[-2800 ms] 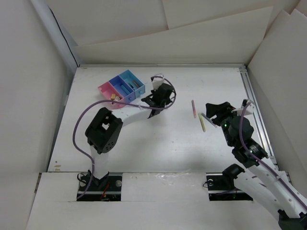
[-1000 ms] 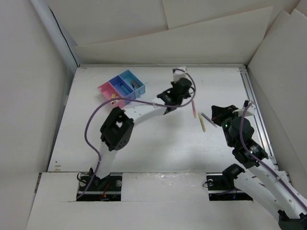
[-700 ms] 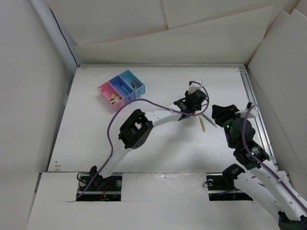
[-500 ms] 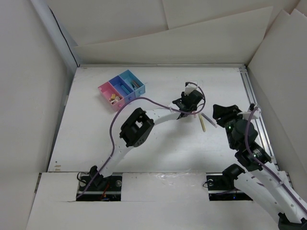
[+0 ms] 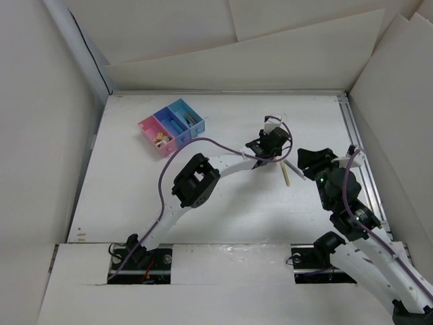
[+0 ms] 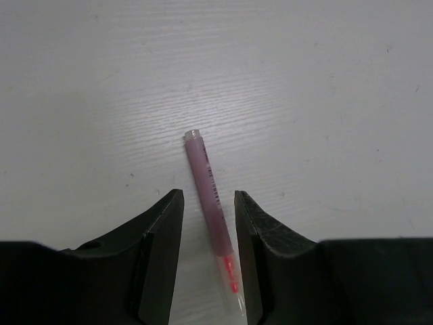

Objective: Sort the stationery into containers
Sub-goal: Pick up the pen from the center of the board, then place the pen in the storage box.

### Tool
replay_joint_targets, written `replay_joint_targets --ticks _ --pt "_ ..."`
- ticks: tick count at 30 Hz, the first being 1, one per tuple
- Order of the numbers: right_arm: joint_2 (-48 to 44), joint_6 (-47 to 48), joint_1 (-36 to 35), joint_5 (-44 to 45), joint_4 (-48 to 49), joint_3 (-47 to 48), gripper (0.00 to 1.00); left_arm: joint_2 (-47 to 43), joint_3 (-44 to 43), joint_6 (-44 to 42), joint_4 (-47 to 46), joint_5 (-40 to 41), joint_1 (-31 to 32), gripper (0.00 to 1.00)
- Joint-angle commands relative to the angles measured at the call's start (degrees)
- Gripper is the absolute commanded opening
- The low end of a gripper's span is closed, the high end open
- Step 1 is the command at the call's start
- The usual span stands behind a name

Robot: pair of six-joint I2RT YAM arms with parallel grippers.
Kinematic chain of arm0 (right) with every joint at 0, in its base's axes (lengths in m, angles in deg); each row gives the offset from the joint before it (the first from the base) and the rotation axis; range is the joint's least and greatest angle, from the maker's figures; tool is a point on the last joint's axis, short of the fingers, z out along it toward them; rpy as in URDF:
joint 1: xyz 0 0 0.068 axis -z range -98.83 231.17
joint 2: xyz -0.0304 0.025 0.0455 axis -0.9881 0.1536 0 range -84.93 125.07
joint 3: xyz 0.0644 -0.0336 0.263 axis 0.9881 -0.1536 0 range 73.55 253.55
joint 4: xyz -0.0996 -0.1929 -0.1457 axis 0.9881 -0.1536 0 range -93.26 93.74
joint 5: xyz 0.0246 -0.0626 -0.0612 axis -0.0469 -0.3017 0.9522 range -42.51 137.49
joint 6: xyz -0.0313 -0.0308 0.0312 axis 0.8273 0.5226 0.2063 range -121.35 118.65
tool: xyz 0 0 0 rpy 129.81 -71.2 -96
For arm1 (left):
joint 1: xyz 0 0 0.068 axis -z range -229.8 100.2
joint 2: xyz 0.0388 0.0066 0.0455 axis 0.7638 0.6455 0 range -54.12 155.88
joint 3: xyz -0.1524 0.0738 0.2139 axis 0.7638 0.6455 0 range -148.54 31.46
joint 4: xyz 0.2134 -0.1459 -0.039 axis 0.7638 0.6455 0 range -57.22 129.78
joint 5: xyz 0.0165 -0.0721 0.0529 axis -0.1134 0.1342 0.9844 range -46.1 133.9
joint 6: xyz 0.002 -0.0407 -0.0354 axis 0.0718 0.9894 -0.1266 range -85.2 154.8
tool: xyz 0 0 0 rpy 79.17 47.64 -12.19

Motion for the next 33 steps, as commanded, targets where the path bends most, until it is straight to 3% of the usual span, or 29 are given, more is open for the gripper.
replay_joint_targets --ticks 1,7,10,13,15,18,23,27,33 --pt "-0.2 0.8 -0.4 -0.9 2.0 0.9 0.48 2.1 -4.4 0.6 1.1 -0.7 0.2 0.33" --pt "-0.7 0.8 -0.4 -0.9 2.0 0.4 0.48 3.8 -4.2 0.6 1.0 -0.1 0.2 0.29" --pt "-1.2 0.8 -0.4 -2.0 2.0 0.4 0.48 3.8 -3.3 0.6 1.5 0.7 0.2 0.21" --pt "-1.2 0.8 -0.4 -1.1 2.0 0.4 0.48 2.3 -0.9 0.0 2.4 2.6 0.2 0.05" --pt "-1.2 0.8 -0.4 -1.8 2.0 0.4 0.48 0.0 2.9 -0.7 1.0 5.9 0.2 0.00" --pt "-1.7 0.8 -0.4 -1.3 2.0 0.4 0.48 -6.2 12.0 -1.4 -1.5 9.7 0.2 0.00" --pt "-2.3 0.8 -0.4 -2.0 2.5 0.4 0.48 -16.5 21.2 -1.4 -6.4 8.3 -1.6 0.00" --pt "-1.7 0.8 -0.4 -2.0 2.5 0.4 0.48 -26.6 25.0 -0.1 -9.3 2.5 -7.8 0.00" --pt "0.0 1.9 -0.4 -4.3 3.7 0.4 0.48 -31.7 25.0 1.7 -8.7 -2.2 -22.3 0.00"
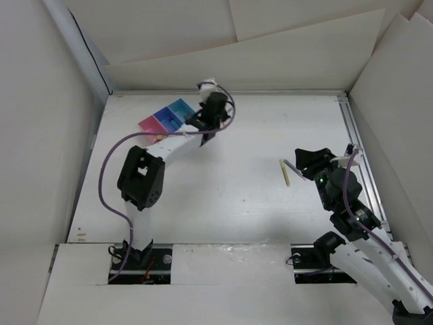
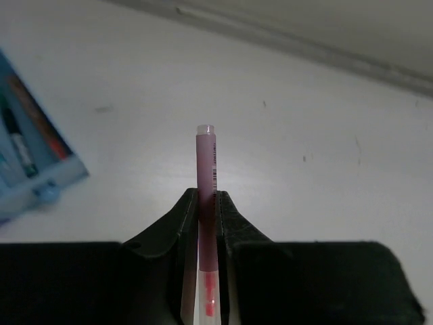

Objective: Sort the stationery into containers
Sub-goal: Place the pen in the storage box.

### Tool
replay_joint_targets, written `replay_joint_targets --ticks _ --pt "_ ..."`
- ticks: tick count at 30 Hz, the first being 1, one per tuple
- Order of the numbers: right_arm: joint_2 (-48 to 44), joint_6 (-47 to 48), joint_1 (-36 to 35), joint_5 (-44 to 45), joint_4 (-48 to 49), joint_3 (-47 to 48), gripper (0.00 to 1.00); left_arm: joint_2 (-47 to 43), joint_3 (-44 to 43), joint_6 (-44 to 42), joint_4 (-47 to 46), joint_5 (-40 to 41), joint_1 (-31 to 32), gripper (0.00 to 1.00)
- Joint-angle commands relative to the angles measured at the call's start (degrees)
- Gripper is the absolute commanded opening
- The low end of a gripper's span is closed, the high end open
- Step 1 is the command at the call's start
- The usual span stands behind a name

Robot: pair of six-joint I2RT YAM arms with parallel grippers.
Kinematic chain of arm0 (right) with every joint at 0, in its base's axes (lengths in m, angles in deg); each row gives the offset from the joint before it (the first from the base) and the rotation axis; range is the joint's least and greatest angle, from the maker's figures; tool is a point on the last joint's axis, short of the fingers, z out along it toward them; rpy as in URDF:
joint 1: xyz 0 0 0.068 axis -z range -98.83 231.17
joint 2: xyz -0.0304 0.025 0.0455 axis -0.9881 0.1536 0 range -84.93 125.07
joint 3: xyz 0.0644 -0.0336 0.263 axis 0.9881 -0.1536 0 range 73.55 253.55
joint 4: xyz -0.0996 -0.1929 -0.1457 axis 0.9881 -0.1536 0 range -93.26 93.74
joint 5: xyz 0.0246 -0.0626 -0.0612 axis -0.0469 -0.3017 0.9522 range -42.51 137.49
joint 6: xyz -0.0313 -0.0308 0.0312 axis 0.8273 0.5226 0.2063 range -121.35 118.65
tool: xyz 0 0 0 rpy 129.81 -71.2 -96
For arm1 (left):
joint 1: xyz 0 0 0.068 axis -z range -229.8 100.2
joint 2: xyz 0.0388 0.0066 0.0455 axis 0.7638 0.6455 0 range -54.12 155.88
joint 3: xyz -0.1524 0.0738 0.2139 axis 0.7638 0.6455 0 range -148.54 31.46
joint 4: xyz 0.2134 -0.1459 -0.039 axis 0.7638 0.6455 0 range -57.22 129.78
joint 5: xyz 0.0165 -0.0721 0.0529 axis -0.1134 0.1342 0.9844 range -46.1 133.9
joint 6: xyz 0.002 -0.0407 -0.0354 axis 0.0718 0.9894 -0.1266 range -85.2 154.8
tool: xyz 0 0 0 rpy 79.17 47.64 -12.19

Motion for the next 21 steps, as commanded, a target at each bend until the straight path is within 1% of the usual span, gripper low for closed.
replay_joint_targets --ticks 1,2,5,7,10,15,17,18,20,21 --pt "1.1 1.4 -0.4 -1.4 3.0 0.4 0.48 -4.6 -0.4 2.6 -1.3 -3.6 -8.6 0.00" --pt "1.1 1.4 -0.4 -2.2 3.0 0.4 0.48 -4.6 -0.9 3.4 -0.7 -5.4 -12.7 0.00" --pt "2.3 2.0 -0.4 -3.0 3.0 0.4 0.48 -3.2 -0.9 5.5 -0.1 -7.3 -19.1 0.00" --pt "2.3 2.0 -0.4 -3.0 3.0 0.4 0.48 -1.7 -0.9 5.5 0.5 -8.0 -21.1 0.00" --pt "2.9 2.0 -0.4 -3.0 3.5 0.4 0.48 0.7 -3.0 5.5 1.9 -5.9 -22.9 0.00" --pt "2.9 2.0 -0.4 -2.5 3.5 0.4 0.48 3.4 -3.8 5.5 1.8 -5.9 -23.6 0.00" --pt "3.5 2.0 -0.4 -2.5 3.5 0.4 0.48 4.7 -5.4 5.5 3.7 -5.9 -23.6 0.03" --pt "4.0 2.0 -0.4 -3.1 3.5 0.4 0.48 4.7 -6.0 5.5 3.7 -5.9 -23.6 0.03" --pt "4.0 2.0 -0.4 -3.1 3.5 0.4 0.48 5.4 -6.0 5.5 3.7 -5.9 -23.6 0.06" --pt "4.0 2.0 -0.4 -3.1 3.5 0.4 0.48 5.4 -6.0 5.5 3.1 -5.9 -23.6 0.10"
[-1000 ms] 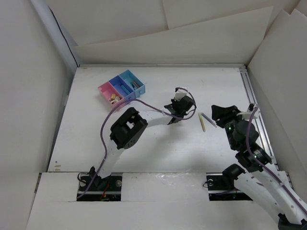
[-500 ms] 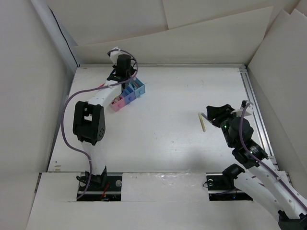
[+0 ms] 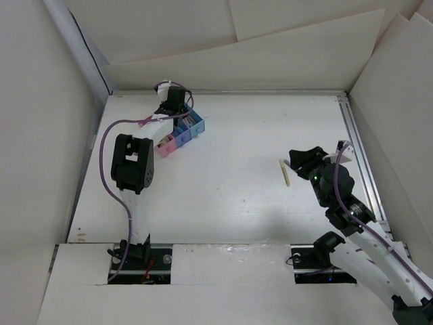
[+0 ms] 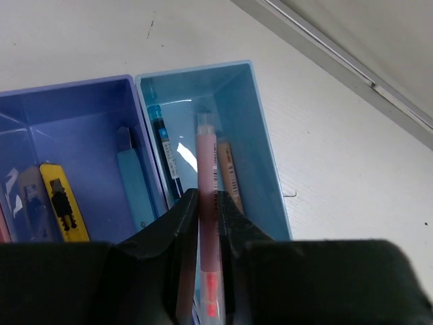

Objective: Sort the stationery into containers
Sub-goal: Place the pen in the storage box, then pick up the pen from the center of the board.

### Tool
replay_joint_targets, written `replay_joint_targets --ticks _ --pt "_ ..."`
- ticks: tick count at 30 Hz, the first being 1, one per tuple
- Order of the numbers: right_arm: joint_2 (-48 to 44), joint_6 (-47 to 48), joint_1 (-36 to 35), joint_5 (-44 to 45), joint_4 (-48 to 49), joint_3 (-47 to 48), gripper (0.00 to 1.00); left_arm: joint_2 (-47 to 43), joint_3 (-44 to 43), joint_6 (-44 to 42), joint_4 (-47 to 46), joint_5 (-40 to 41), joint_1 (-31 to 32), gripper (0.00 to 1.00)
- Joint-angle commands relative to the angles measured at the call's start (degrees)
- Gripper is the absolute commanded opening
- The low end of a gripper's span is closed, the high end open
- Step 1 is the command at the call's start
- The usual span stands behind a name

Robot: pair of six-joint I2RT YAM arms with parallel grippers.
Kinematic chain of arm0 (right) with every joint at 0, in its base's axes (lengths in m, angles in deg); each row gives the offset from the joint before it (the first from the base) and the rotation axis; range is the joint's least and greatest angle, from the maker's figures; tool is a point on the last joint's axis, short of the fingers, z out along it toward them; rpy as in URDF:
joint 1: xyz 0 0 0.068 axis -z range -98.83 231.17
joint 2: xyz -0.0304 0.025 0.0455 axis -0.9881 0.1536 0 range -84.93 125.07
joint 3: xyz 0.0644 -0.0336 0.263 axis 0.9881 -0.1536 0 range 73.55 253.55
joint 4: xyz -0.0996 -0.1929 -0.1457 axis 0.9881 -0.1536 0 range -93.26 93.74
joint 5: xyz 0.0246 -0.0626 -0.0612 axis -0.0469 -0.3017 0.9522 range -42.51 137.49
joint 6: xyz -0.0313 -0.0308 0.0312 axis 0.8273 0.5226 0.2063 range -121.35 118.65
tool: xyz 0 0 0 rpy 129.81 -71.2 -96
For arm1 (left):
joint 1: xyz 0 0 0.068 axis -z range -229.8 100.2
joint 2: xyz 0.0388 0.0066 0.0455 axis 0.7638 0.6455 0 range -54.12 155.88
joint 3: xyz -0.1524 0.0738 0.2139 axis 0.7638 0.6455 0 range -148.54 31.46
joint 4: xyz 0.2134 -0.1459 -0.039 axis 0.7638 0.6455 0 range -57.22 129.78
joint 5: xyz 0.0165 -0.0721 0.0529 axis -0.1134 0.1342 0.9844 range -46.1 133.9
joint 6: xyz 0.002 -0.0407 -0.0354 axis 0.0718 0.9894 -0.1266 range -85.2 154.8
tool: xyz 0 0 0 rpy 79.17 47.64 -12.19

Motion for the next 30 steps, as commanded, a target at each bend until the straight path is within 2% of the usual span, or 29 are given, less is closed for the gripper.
replay_joint_targets --ticks 1,3,4,8,11,12,13,14,16,17,18,19,21,24,26,27,28,30 --pt "0.2 0.9 -0.4 0.1 3.1 0.4 0.48 -0.7 -3.0 0.4 -0.8 0.1 -0.1 0.13" --pt "0.2 0.9 -0.4 0.1 3.1 0.4 0.48 -0.7 -3.5 0.4 -0.8 -0.6 -0.1 0.21" --pt "0.2 0.9 -0.4 -0.6 3.1 0.4 0.48 -1.2 -3.5 0.4 -0.8 -0.6 -0.1 0.30" --pt "-0.3 0.9 -0.4 -0.1 3.1 0.4 0.48 -3.3 -1.7 0.4 -2.3 -0.6 -0.1 0.38" --pt "-0.9 0.9 -0.4 -0.1 3.1 0.4 0.48 -6.7 0.1 -1.1 -4.5 -0.2 1.9 0.38" --pt "-1.7 0.9 -0.4 0.5 3.1 0.4 0.48 -9.4 2.5 -2.5 -5.7 1.3 4.7 0.31" --pt "-2.3 0.9 -0.4 1.0 3.1 0.4 0.46 -10.5 3.3 -2.5 -6.3 1.3 6.4 0.29" --pt "-2.8 0.9 -0.4 1.7 3.1 0.4 0.40 -11.4 3.9 -2.5 -6.9 1.9 8.2 0.27" --pt "-3.5 0.9 -0.4 3.1 3.1 -0.1 0.12 -12.7 6.1 -3.2 -7.9 2.4 15.5 0.22" --pt "-4.0 0.9 -0.4 3.1 3.1 -0.1 0.03 -13.3 7.0 -4.0 -9.1 3.3 18.3 0.16" --pt "-4.0 0.9 -0.4 3.8 2.5 -0.1 0.00 -13.3 7.8 -4.0 -9.1 4.2 21.4 0.13" --pt "-4.6 0.3 -0.4 4.4 1.7 -0.1 0.00 -12.5 8.3 -4.0 -9.1 5.6 27.0 0.08" --pt "-4.6 -0.2 -0.4 7.1 0.7 0.4 0.00 -10.6 8.3 -4.5 -9.1 6.3 32.0 0.02" --pt "-5.3 -1.3 -0.4 8.4 -1.5 1.4 0.00 -6.7 7.1 -3.6 -7.2 7.7 39.5 0.03" --pt "-6.4 -1.9 -0.4 8.4 -2.6 1.4 0.06 -4.3 6.6 -2.1 -7.2 6.2 43.1 0.12" --pt "-7.0 -1.9 -0.4 9.1 -2.6 1.4 0.09 -2.0 4.7 -2.1 -7.2 6.2 44.2 0.24" --pt "-7.0 -1.9 -0.4 9.1 -2.6 1.4 0.12 -2.0 4.6 -1.5 -6.2 6.2 45.1 0.24" --pt "-7.0 -1.9 -0.4 9.2 -2.6 1.4 0.25 1.4 0.8 -1.4 -4.9 6.9 47.6 0.33"
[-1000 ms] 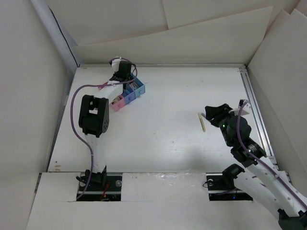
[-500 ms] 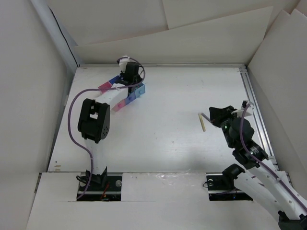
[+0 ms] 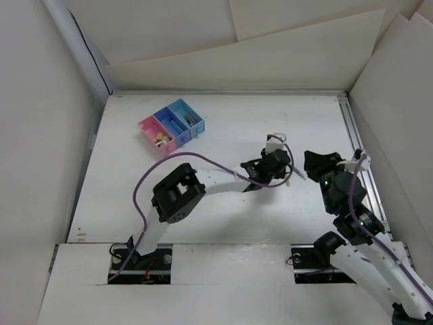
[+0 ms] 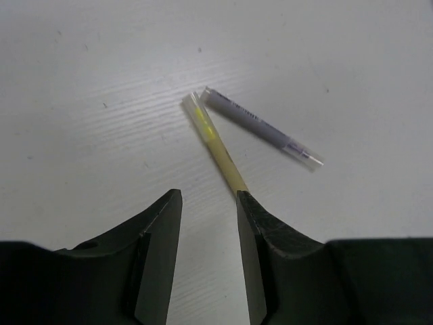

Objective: Sort the stationery into containers
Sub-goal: Pick up the pen from the center of the board.

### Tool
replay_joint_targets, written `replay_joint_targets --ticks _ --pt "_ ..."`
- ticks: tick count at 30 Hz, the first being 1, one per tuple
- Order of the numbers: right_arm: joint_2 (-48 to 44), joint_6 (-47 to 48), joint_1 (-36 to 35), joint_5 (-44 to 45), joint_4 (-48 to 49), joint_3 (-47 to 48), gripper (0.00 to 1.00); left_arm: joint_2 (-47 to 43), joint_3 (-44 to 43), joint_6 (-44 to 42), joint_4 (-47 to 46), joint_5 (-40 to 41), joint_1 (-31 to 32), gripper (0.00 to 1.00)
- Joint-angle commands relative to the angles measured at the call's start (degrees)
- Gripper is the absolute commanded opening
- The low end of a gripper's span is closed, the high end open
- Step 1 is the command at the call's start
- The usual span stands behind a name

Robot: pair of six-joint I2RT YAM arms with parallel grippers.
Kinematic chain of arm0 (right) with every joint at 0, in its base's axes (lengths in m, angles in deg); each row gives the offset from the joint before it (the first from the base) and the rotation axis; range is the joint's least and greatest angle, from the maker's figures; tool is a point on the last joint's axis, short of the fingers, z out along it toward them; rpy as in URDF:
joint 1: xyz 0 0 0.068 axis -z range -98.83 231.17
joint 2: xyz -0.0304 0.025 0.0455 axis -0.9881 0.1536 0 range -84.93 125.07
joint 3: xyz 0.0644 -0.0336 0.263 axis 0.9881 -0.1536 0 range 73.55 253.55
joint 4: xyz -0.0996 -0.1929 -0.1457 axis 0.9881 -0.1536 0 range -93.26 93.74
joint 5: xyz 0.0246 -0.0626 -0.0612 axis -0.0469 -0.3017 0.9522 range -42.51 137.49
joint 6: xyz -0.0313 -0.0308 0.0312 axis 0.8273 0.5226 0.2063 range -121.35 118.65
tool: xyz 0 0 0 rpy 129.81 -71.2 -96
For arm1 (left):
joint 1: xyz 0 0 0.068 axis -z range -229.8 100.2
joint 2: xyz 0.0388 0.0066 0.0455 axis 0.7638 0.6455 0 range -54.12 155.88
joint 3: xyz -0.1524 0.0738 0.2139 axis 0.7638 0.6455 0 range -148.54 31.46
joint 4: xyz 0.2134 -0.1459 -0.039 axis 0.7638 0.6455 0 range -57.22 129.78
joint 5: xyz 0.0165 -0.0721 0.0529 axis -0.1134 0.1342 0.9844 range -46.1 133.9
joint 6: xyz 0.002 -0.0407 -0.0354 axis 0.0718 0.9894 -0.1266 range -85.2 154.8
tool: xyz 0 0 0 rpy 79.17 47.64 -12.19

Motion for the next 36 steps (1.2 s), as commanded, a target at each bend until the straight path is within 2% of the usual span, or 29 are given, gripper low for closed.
replay_joint_targets --ticks 1,3,6,11,17,20,24,29,31,32,33,36 --pt "-1.1 -0.3 -0.4 1.9 0.0 1.7 0.31 3.3 -5.1 0.8 1.8 2.3 1.0 0.35" --pt "-1.1 -0.3 -0.4 1.2 0.0 1.7 0.46 5.9 -7.4 0.8 1.2 1.7 2.8 0.36" --pt "-1.6 -0.3 -0.4 2.1 0.0 1.1 0.51 9.0 -11.6 0.8 3.0 1.7 3.4 0.36" --pt "-1.6 -0.3 -0.4 0.1 0.7 1.1 0.51 11.0 -12.9 0.8 2.5 2.4 3.4 0.37" --pt "-1.1 0.2 -0.4 -1.3 1.3 1.1 0.51 15.5 -18.6 0.3 6.6 4.9 3.4 0.37" --pt "-1.1 0.2 -0.4 -1.3 1.8 1.1 0.51 17.7 -21.2 0.3 9.2 6.8 3.4 0.34" --pt "-1.1 0.2 -0.4 -2.6 1.8 1.1 0.51 16.9 -17.3 0.3 7.3 8.1 3.4 0.31" --pt "-1.1 0.2 -0.4 -2.2 1.8 1.1 0.51 17.9 -19.7 0.3 9.3 9.4 3.4 0.31" --pt "-1.1 0.2 -0.4 -2.3 1.8 1.1 0.51 18.5 -19.7 0.3 9.3 9.4 3.4 0.28" --pt "-1.1 0.2 -0.4 -1.6 1.8 1.1 0.51 18.5 -19.7 0.3 9.3 9.4 3.4 0.24" --pt "-1.1 0.2 -0.4 -1.0 1.8 1.1 0.51 18.5 -19.7 0.3 10.5 9.9 3.4 0.13" --pt "-1.6 0.7 -0.4 -1.6 1.8 1.1 0.51 17.2 -16.3 0.3 10.5 12.4 3.4 0.04"
